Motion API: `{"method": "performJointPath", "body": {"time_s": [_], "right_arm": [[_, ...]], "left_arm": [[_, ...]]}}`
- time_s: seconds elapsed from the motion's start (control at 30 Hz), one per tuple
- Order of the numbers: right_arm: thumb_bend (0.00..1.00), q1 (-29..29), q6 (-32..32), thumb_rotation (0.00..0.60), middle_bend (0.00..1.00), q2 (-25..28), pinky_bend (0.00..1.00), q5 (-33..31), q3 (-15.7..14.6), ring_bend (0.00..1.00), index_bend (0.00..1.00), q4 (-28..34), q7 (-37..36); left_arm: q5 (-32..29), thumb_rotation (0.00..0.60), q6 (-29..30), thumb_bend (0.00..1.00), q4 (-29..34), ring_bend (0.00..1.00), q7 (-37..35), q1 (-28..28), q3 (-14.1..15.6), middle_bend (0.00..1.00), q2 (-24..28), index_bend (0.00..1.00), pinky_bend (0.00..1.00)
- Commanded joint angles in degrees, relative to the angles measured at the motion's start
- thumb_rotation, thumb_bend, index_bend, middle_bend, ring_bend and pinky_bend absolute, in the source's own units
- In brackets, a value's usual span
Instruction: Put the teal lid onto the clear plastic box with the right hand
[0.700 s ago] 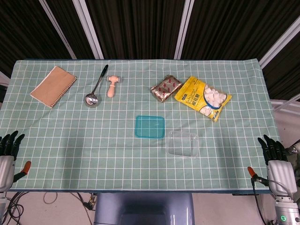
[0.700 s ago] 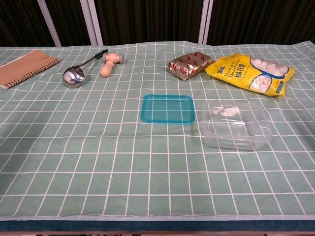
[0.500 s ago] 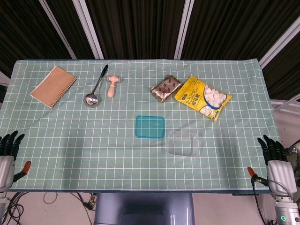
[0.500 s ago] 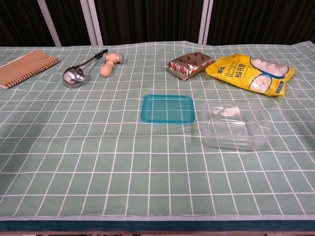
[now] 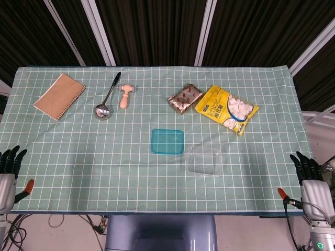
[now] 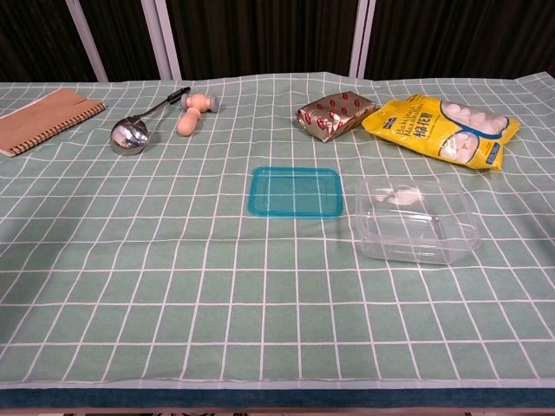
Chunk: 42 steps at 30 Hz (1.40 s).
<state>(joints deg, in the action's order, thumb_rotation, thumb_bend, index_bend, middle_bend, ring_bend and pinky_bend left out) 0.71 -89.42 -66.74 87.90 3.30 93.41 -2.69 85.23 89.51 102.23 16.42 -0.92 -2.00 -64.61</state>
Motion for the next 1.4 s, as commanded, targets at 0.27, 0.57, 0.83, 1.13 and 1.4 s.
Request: {"method": "performJointPath", "body": {"time_s": [0.27,0.57,0.83,1.13,1.4], "right_arm": [[0.20,0.9,3.6,0.600,0.00,5.9,0.00,0.6,-1.5,0.00,0.00,5.9,1.1],[0.20,13.0,23.0,0.600,0.00,20.2,0.00,-14.0,4.5,0.00,0.00,25.5,9.3],[0.20,28.8,33.2,0.600,0.00,19.1,0.00,-39.5,9.6,0.00,0.00,29.6,27.4],[0.20,44.8,28.7,0.600,0.00,6.0,0.00,-63.0,10.3,0.00,0.00,27.9,42.2],[0.20,55.6,23.8,0.600,0.00,-6.4,0.00,-75.8,12.1,0.00,0.00,22.0,48.0]], "left_arm": [[-0.2,0.600,-0.1,0.32,0.2,0.00,0.1,0.0,-0.1,0.00,-0.1,0.08,0.00],[-0.3,0.600,0.1,0.32,0.6,0.00,-0.2,0.1,-0.1,0.00,0.0,0.08,0.00],[-0.8,0.600,-0.1,0.32,0.9,0.00,-0.4,0.1,-0.3,0.00,0.2,0.08,0.00],[-2.2,0.600,-0.7,0.32,1.3,0.00,-0.7,0.0,-0.6,0.00,0.7,0.08,0.00],[-2.5,0.600,-0.5,0.32,1.7,0.00,-1.6,0.3,-0.6,0.00,1.3,0.08,0.00]]}}
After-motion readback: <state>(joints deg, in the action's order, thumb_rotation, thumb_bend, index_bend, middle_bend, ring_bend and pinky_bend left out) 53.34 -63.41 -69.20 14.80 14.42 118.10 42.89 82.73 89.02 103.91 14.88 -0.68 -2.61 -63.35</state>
